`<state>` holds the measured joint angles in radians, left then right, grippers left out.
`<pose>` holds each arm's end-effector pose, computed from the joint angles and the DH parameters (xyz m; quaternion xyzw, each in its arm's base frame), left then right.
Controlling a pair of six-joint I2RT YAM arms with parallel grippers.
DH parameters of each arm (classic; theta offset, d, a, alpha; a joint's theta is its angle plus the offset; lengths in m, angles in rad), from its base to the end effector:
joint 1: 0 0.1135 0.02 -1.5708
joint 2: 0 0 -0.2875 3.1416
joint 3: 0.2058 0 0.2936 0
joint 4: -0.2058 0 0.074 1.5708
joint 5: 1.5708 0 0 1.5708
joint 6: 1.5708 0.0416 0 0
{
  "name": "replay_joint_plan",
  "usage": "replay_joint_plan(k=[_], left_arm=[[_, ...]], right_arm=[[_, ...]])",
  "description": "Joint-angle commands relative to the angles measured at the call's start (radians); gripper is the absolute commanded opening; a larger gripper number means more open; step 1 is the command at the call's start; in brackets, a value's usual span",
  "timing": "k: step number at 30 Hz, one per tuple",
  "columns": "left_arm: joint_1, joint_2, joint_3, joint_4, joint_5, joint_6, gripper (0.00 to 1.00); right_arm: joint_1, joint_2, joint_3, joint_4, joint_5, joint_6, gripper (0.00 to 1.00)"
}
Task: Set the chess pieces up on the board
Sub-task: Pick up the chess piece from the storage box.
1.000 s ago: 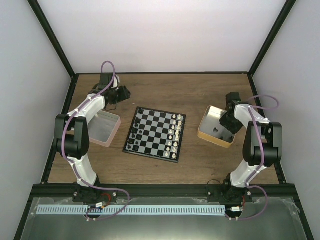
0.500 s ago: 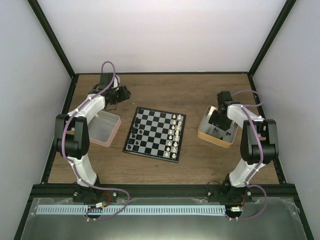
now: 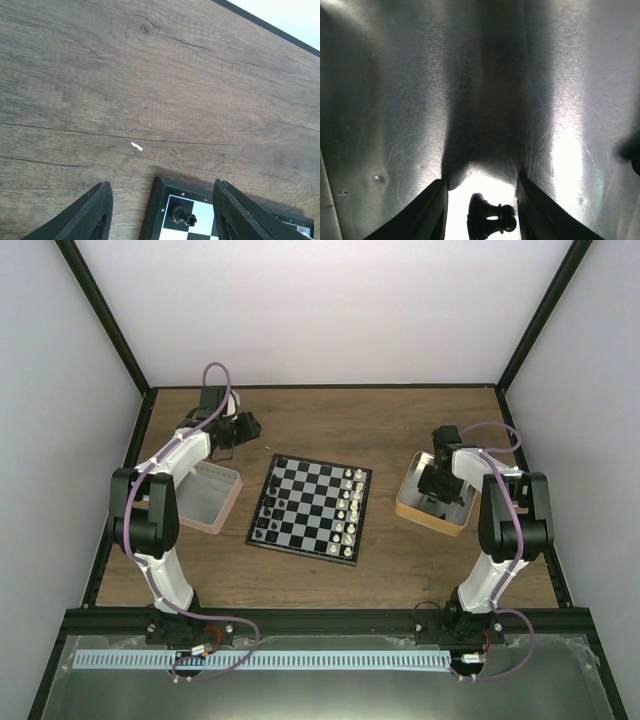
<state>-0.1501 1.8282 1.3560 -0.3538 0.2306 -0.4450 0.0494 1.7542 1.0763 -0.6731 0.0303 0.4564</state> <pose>0.4475 -0.0773 0.2301 -0.0945 0.9214 -0.2084 0.3141 0.3587 0.0165 0.1499 0.2025 0.9730 0.0129 0.1099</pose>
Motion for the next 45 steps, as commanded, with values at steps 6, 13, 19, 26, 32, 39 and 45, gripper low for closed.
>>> replay_joint_plan(k=[6, 13, 19, 26, 32, 39, 45], left_arm=[[0.004, 0.003, 0.014, 0.004, 0.009, 0.006, 0.57], [0.004, 0.003, 0.012, 0.004, 0.009, 0.008, 0.57], [0.004, 0.003, 0.015, 0.004, 0.010, 0.008, 0.57], [0.004, 0.001, 0.018, 0.004, 0.016, 0.009, 0.57], [0.004, -0.003, 0.019, 0.006, 0.024, 0.009, 0.57], [0.004, -0.005, 0.017, 0.006, 0.026, 0.008, 0.57], [0.003, -0.002, 0.016, 0.007, 0.027, 0.006, 0.57]], right_arm=[[0.007, 0.003, -0.010, -0.051, 0.045, 0.081, 0.47], [0.010, 0.009, -0.036, -0.063, 0.024, 0.149, 0.48], [0.010, 0.009, -0.040, -0.063, 0.031, 0.174, 0.38], [0.010, 0.003, -0.035, -0.039, 0.025, 0.208, 0.34], [0.010, -0.008, -0.030, -0.025, -0.006, 0.232, 0.32], [0.013, -0.001, -0.028, -0.059, -0.006, 0.208, 0.45], [0.028, 0.006, -0.033, -0.084, -0.013, 0.208, 0.37]])
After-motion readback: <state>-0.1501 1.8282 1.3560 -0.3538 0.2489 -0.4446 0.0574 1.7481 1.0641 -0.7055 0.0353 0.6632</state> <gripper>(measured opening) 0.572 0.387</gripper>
